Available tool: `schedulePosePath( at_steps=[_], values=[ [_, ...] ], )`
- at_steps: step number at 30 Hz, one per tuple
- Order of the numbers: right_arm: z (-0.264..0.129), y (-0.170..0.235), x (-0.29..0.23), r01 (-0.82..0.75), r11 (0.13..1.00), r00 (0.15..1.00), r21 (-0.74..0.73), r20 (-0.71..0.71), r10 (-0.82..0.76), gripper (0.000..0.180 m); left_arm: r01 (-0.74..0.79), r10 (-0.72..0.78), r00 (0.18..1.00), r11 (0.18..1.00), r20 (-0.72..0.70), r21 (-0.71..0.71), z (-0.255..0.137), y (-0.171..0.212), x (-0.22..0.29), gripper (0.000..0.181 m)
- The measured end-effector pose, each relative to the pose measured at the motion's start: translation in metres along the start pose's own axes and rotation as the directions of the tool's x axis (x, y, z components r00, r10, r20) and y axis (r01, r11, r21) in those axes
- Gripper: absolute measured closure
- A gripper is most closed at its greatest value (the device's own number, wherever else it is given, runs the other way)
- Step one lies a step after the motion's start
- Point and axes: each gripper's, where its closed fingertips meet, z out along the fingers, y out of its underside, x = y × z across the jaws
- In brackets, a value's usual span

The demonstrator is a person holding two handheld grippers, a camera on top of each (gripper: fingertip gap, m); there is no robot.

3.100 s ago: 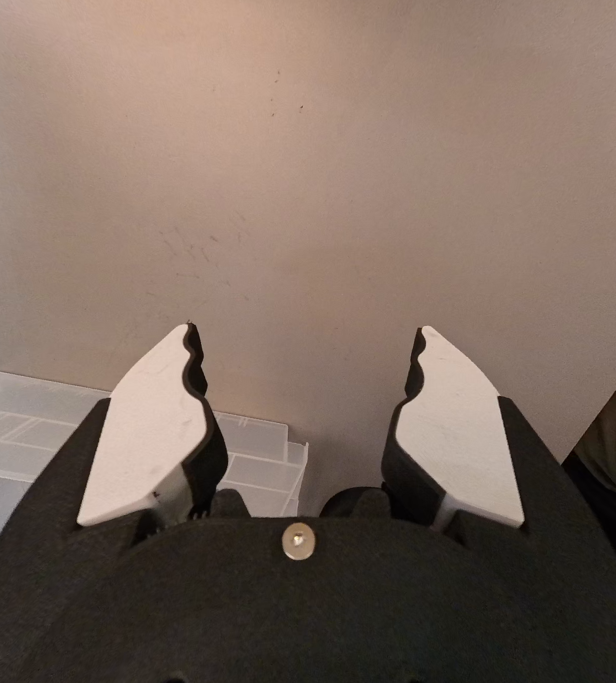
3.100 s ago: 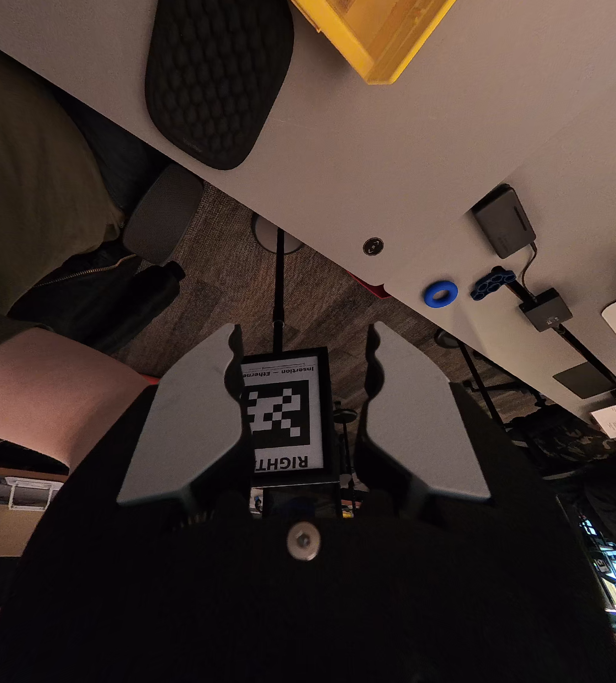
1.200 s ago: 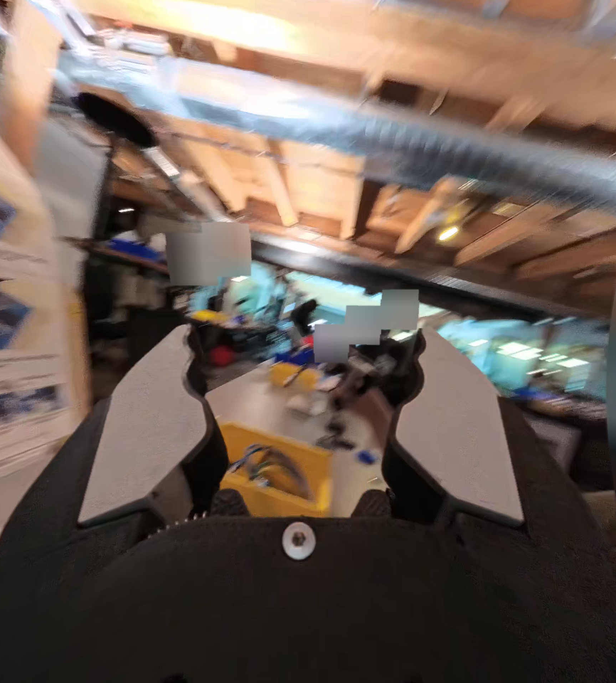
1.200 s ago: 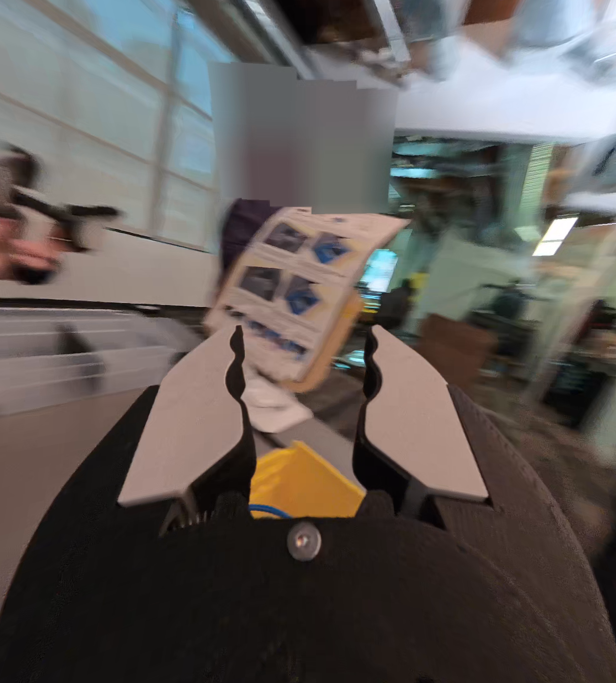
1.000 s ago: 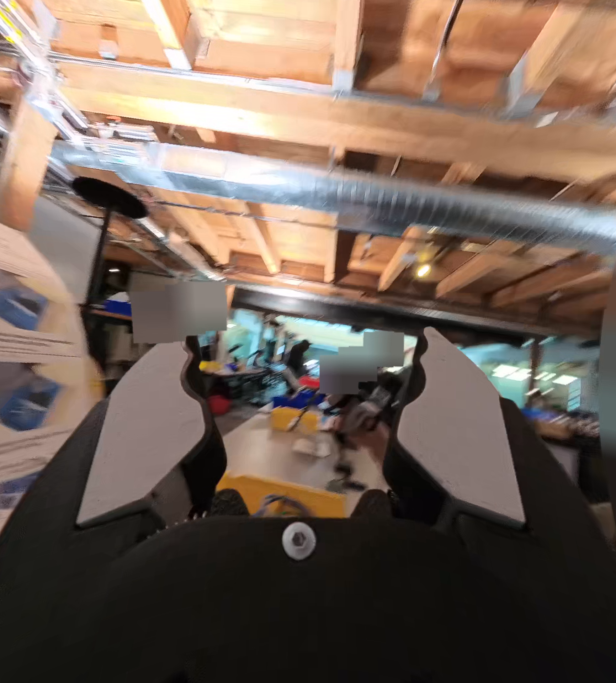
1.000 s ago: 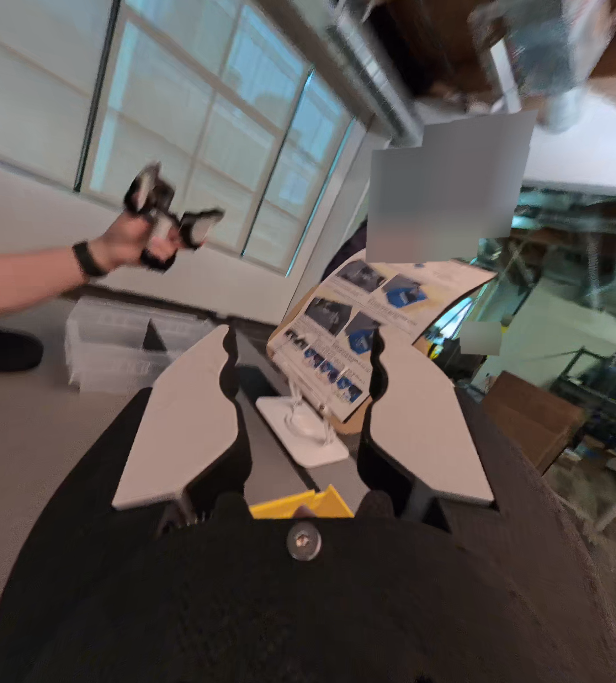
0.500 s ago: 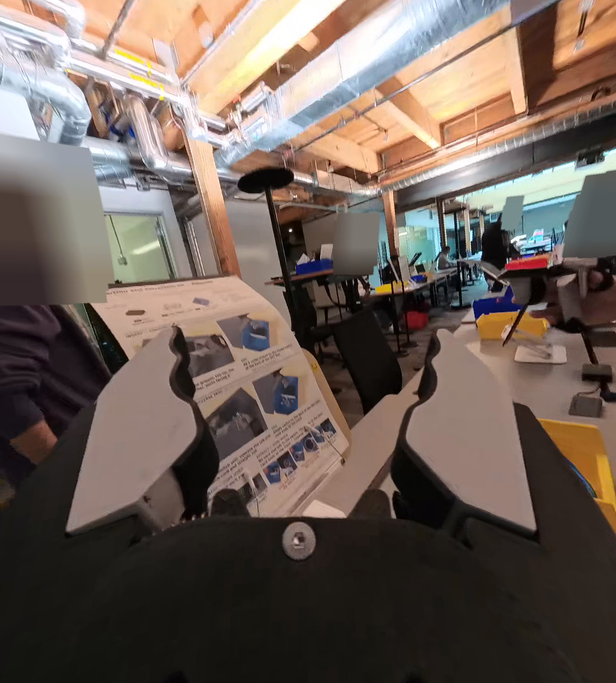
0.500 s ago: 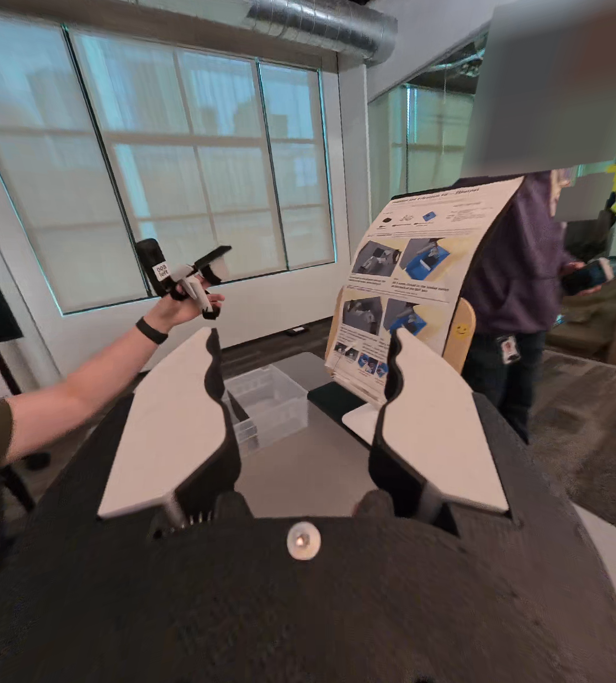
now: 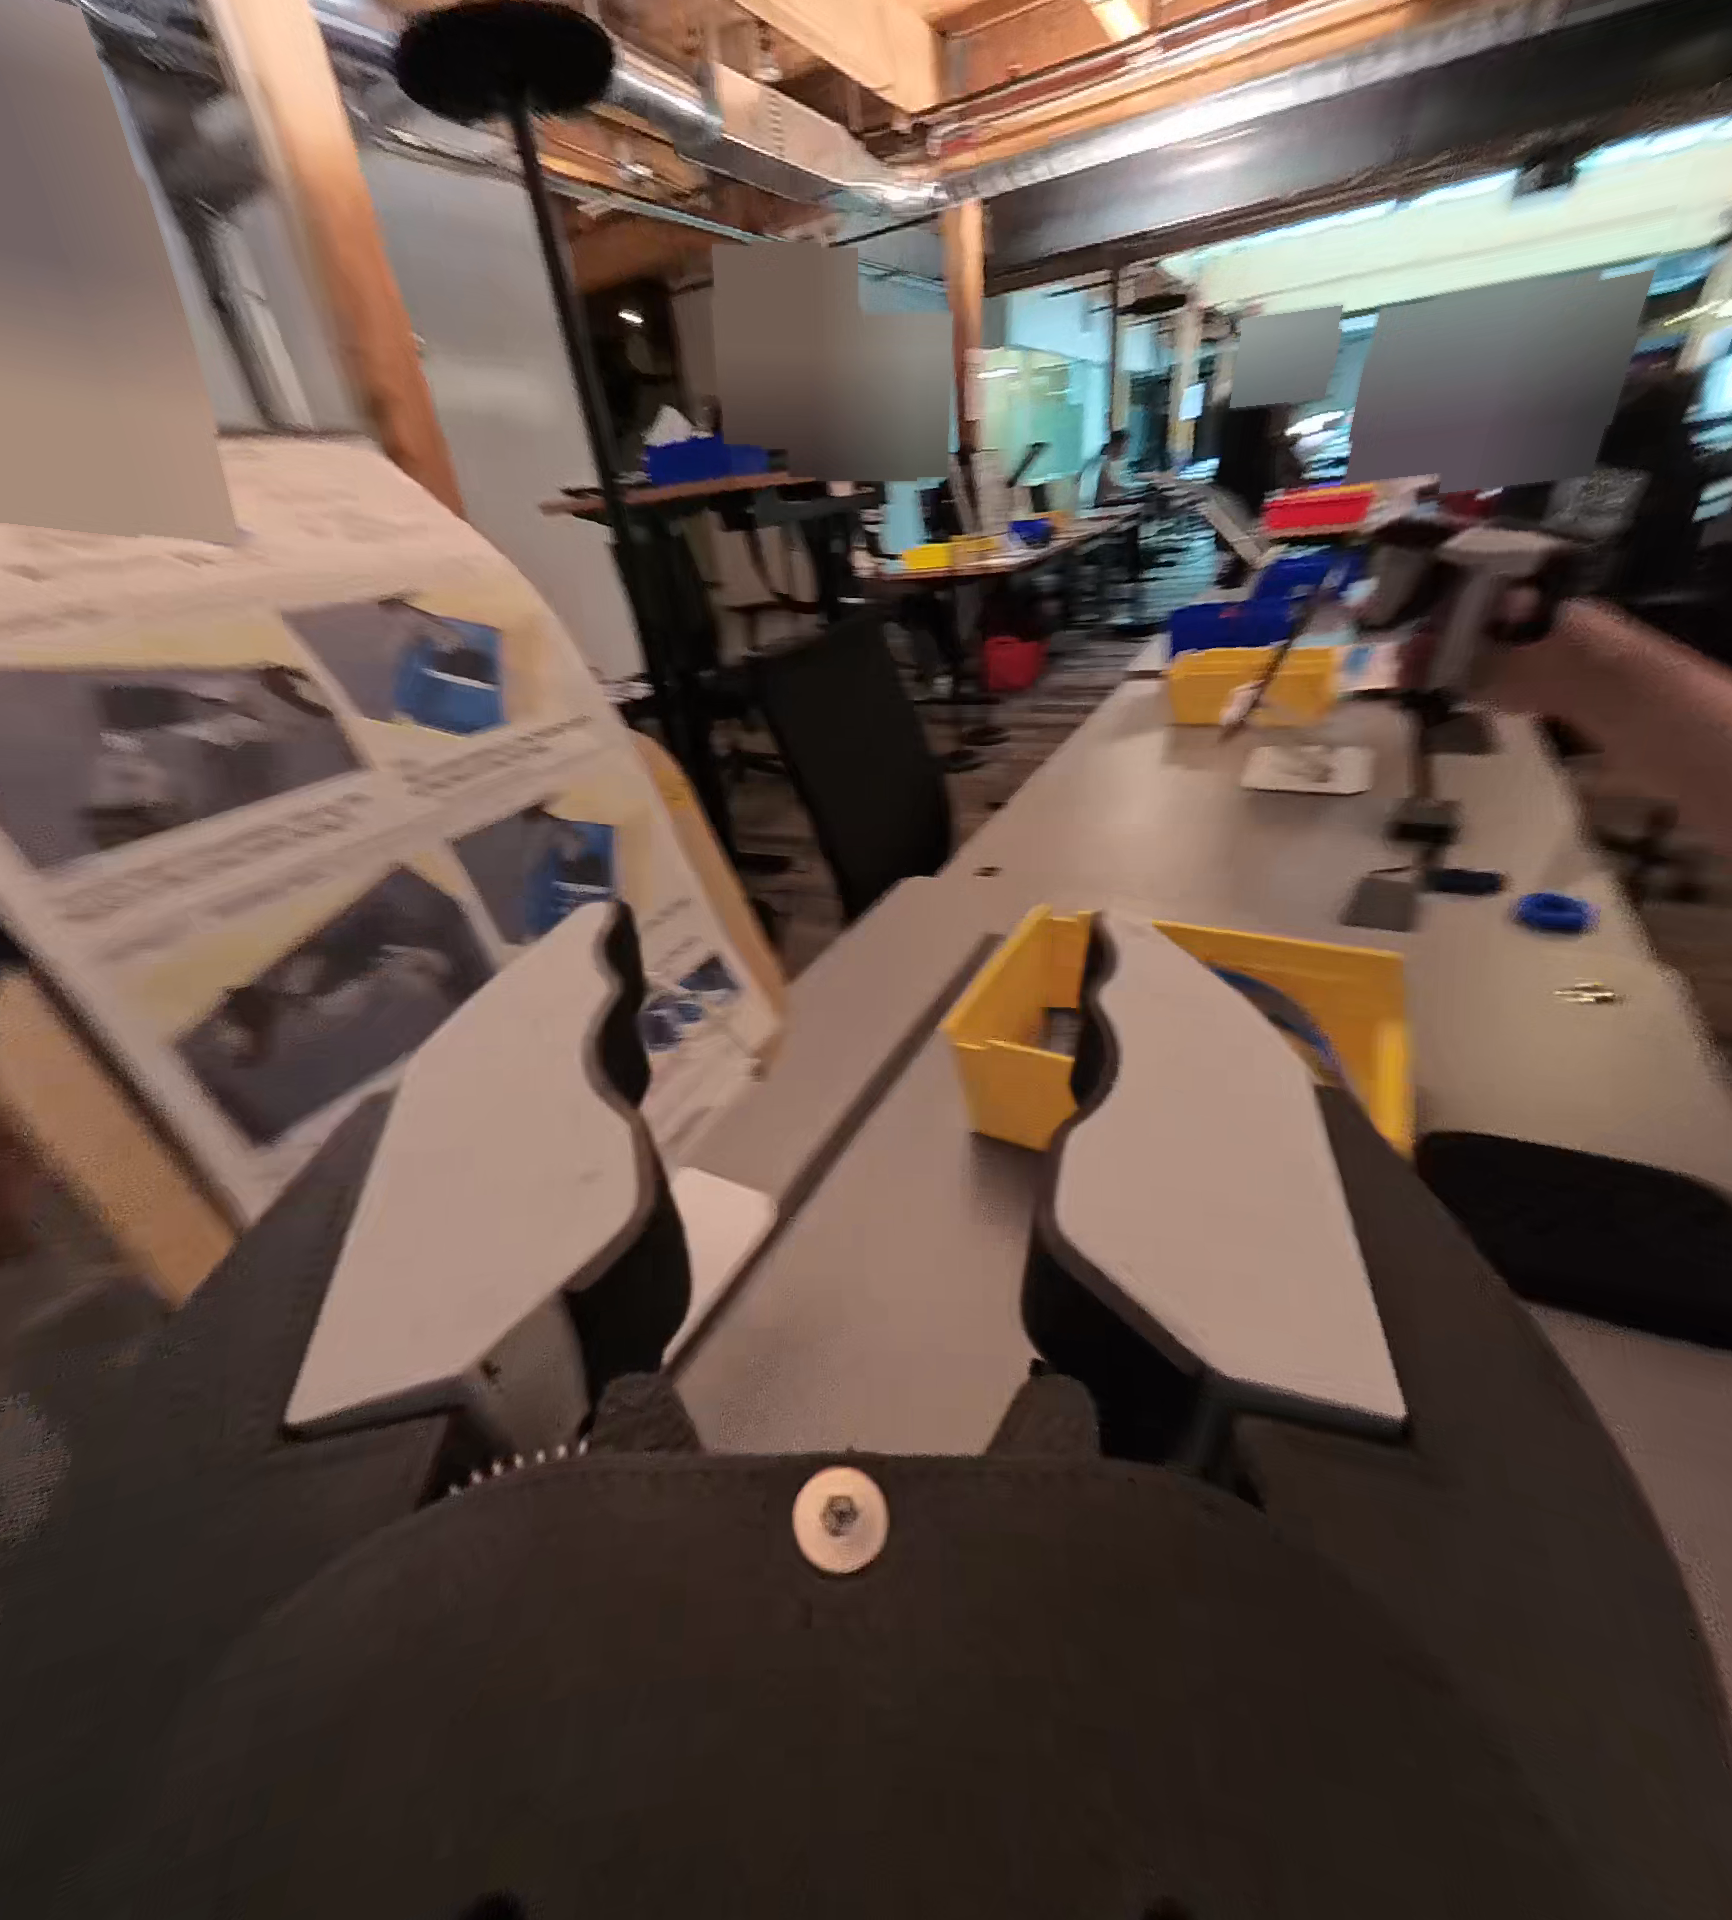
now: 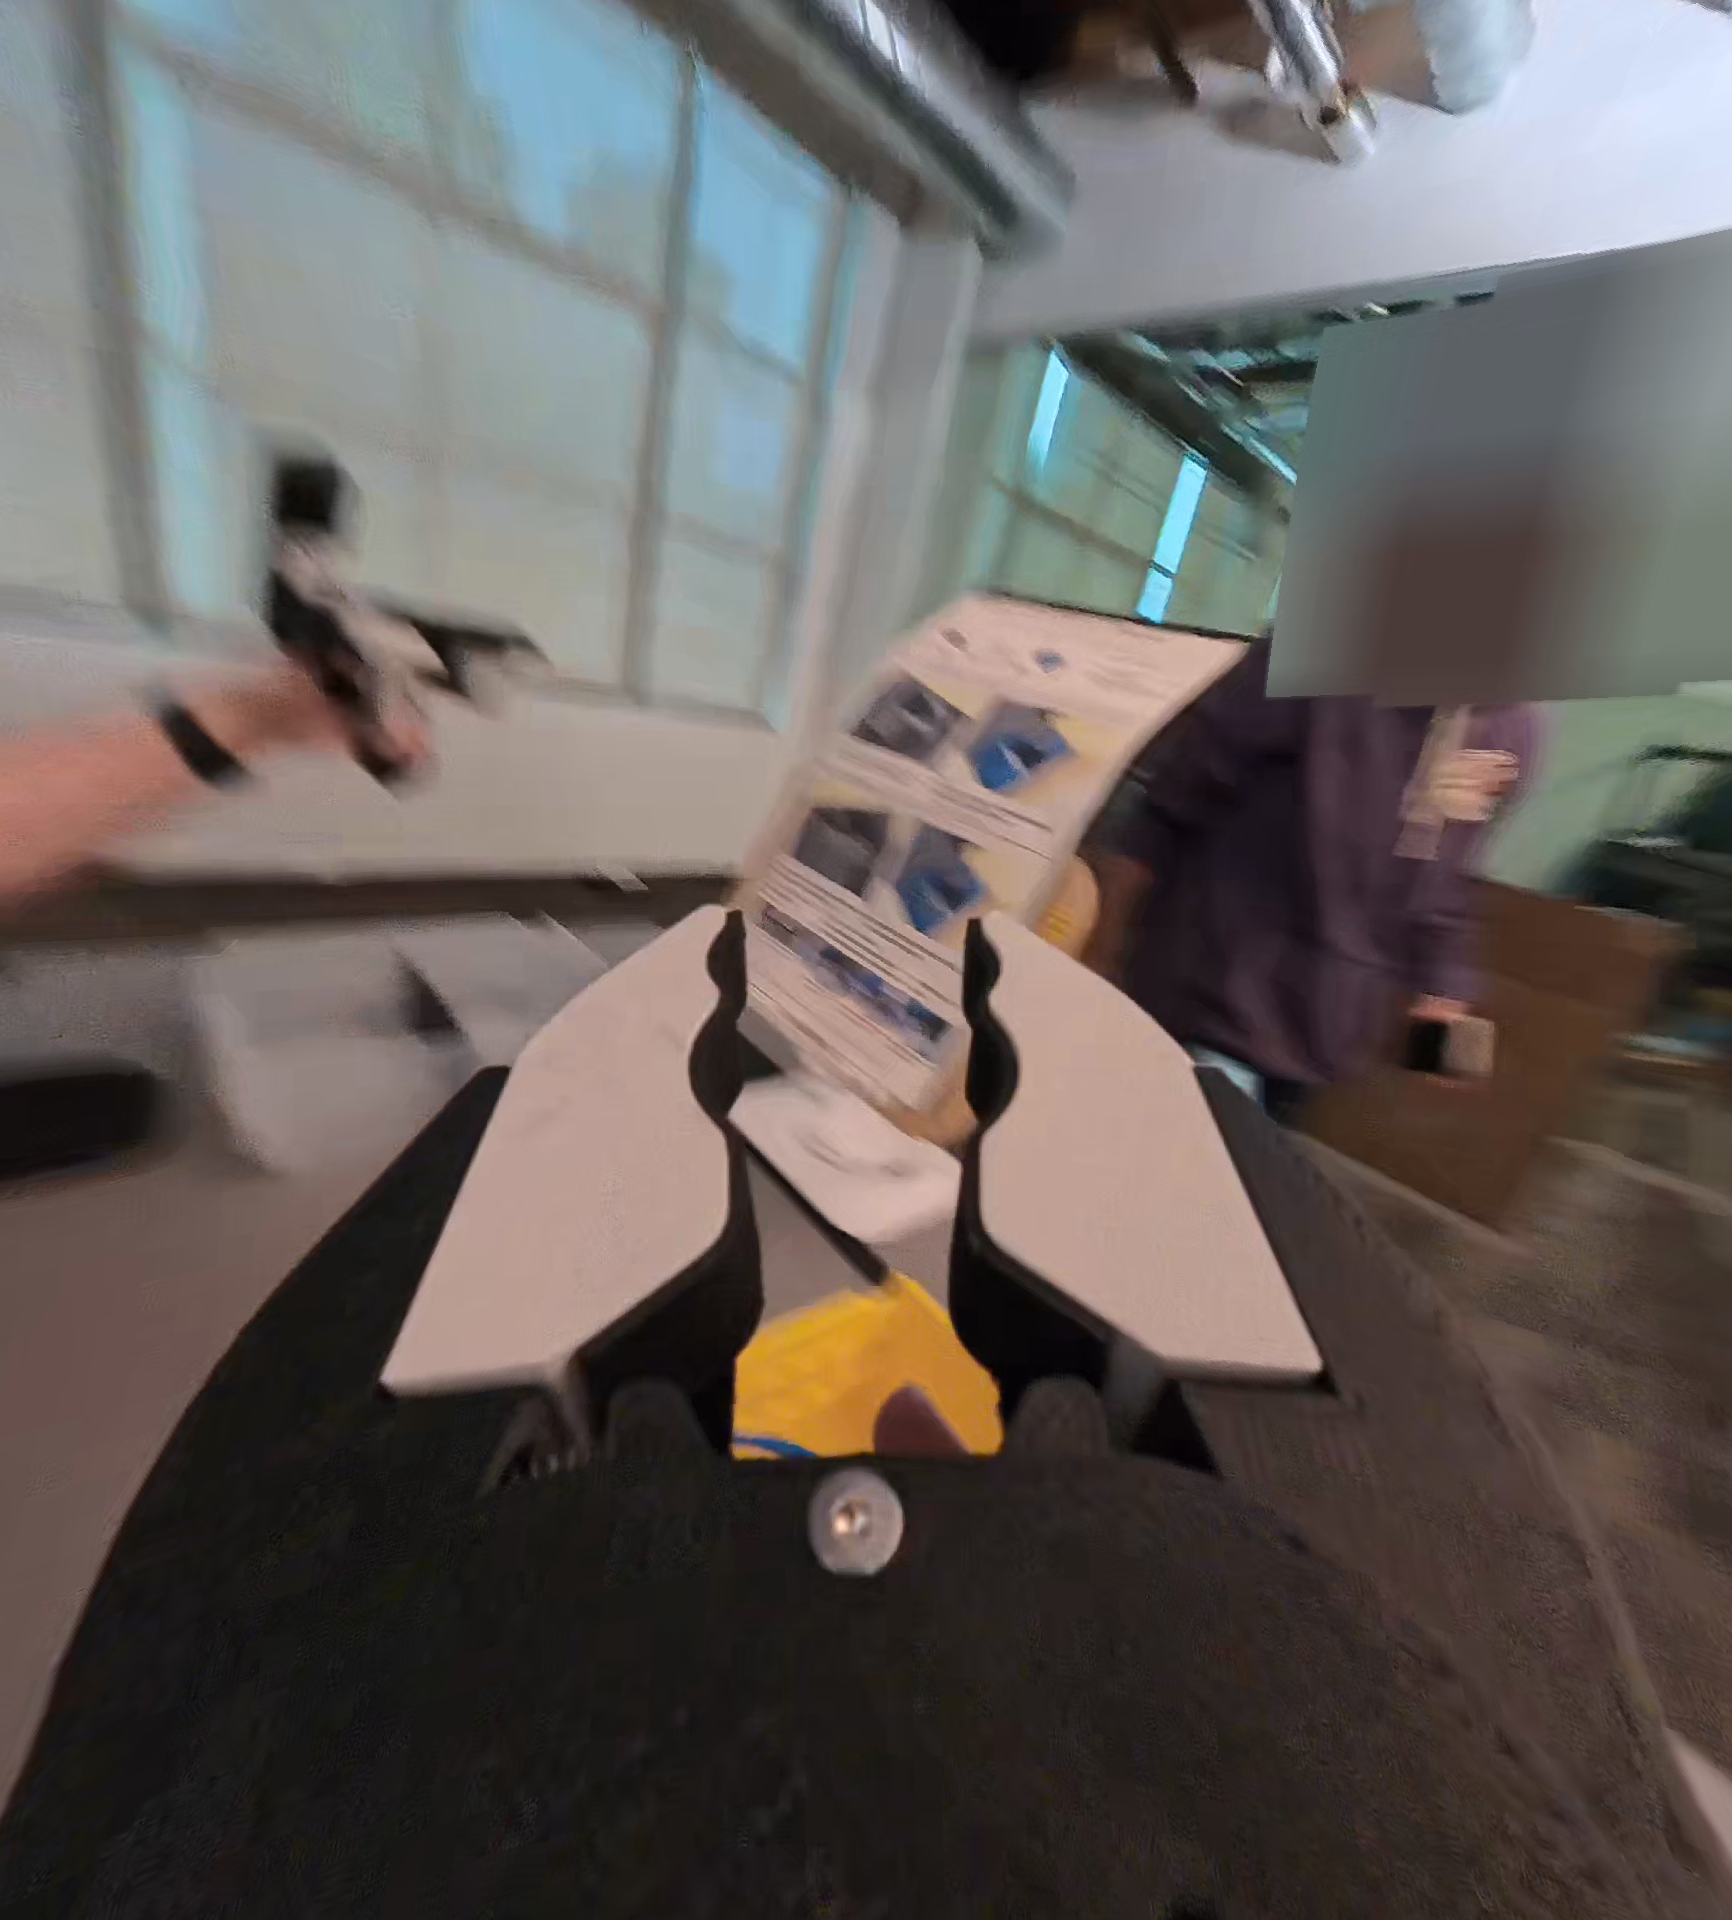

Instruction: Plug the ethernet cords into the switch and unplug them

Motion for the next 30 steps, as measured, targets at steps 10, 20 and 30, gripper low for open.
schedulePosePath(
  at_steps=[10, 20, 30],
  values=[
    [-0.098, 0.229, 0.041, -0.424, 0.563, 0.882, -0.710, -0.464, 0.080, 0.130, 0.307, -0.340, 0.937, 0.700, 0.076, -0.644, -0.003, 0.186, 0.082, 0.115],
    [-0.108, 0.297, 0.004, -0.684, 0.182, 0.724, -0.706, -0.626, 0.290, 0.134, 0.691, -0.022, 0.595, 0.523, 0.803, -0.498, -0.232, 0.251, -0.066, 0.093],
    [-0.118, 0.337, -0.015, -0.596, -0.069, 0.796, -0.800, -0.600, 0.084, 0.173, 0.812, -0.160, 0.570, 0.258, 0.806, -0.524, -0.253, 0.318, -0.028, 0.110]
  ],
)
